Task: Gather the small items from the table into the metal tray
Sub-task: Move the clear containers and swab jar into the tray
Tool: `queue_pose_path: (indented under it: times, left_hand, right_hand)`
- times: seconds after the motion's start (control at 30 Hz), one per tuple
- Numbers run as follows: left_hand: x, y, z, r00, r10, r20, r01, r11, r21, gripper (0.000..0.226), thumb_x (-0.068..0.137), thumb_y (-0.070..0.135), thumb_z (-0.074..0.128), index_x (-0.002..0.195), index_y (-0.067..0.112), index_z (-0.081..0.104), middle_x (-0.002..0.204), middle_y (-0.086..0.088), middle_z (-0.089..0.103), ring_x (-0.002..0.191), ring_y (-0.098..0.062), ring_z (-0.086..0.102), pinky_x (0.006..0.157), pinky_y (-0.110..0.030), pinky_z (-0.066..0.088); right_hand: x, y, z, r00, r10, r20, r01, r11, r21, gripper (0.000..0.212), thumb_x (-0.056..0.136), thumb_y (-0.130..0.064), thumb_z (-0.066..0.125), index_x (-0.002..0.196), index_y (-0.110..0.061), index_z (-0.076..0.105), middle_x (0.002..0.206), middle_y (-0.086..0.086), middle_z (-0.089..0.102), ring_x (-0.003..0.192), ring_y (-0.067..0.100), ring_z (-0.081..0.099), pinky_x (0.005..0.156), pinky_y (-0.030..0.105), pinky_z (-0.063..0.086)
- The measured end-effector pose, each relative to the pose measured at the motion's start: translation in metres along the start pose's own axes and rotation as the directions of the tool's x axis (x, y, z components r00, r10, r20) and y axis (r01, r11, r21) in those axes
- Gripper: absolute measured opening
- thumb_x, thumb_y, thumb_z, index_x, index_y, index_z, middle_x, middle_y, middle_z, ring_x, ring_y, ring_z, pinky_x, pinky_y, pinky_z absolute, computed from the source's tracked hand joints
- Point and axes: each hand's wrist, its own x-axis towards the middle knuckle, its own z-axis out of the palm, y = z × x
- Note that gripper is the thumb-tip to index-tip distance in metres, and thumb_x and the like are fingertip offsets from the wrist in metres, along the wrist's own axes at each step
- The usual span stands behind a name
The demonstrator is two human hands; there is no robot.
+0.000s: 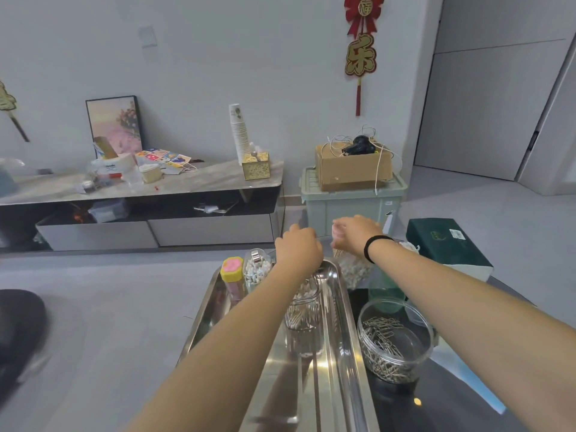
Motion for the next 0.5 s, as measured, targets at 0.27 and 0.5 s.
queue_pose_path:
  times: [0.27, 0.5]
  left_hand:
    - [-0.005, -0.003, 0.002, 0.998, 0.001, -0.056, -0.013, 0.974, -0.226, 0.037, 0.097, 0.024, 0.039, 0.131, 0.014, 0.051, 0.133, -0.014, 0.047, 0.118, -0.032, 0.050, 0.103, -0.043, 0.039]
    - [-0.043, -0.005, -0.044, 0.997, 0.041, -0.063, -0.068, 0.843, -0.534, 0.059, 0.092, 0.028, 0.057, 0.145, 0.016, 0.033, 0.140, -0.009, 0.047, 0.124, -0.024, 0.049, 0.100, -0.036, 0.041]
  right_hand:
    - [-0.009, 0.001, 0.006, 0.980, -0.057, -0.190, 0.099, 0.970, 0.221, 0.026, 0.088, -0.025, 0.049, 0.114, -0.023, 0.053, 0.105, 0.008, 0.064, 0.095, 0.029, 0.057, 0.089, 0.040, 0.042]
    - [-0.073, -0.009, -0.045, 0.887, -0.114, -0.446, 0.328, 0.838, 0.437, 0.034, 0.080, -0.036, 0.062, 0.114, -0.032, 0.059, 0.113, -0.002, 0.065, 0.101, 0.018, 0.058, 0.087, 0.036, 0.048]
